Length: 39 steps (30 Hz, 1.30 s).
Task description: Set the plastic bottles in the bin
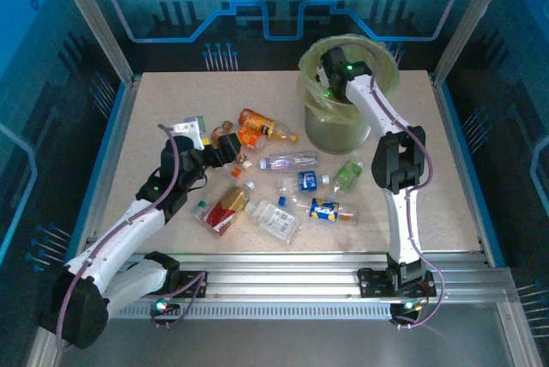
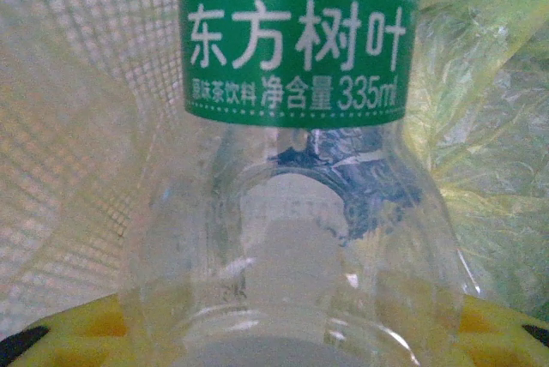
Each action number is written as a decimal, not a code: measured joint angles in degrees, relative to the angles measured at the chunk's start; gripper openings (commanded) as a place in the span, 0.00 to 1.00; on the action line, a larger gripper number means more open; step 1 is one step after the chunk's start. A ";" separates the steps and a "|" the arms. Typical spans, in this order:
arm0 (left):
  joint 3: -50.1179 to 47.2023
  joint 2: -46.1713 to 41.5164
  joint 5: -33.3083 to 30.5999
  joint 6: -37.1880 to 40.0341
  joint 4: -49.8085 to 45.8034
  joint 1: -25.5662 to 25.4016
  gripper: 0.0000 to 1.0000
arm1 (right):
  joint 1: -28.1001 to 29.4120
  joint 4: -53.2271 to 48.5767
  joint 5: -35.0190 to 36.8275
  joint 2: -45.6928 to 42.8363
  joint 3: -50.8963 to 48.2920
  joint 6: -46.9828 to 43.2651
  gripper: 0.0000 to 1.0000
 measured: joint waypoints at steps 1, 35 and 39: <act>0.00 0.02 0.02 0.00 0.00 0.00 0.99 | 0.28 0.02 -0.24 0.00 0.00 0.15 0.45; 0.00 -4.35 0.24 6.62 -12.04 0.00 0.99 | 1.09 -5.53 7.58 -6.93 6.19 0.33 1.00; 1.01 -6.08 1.27 8.39 -18.80 0.00 0.99 | 1.09 -6.40 8.85 -10.45 6.43 0.35 1.00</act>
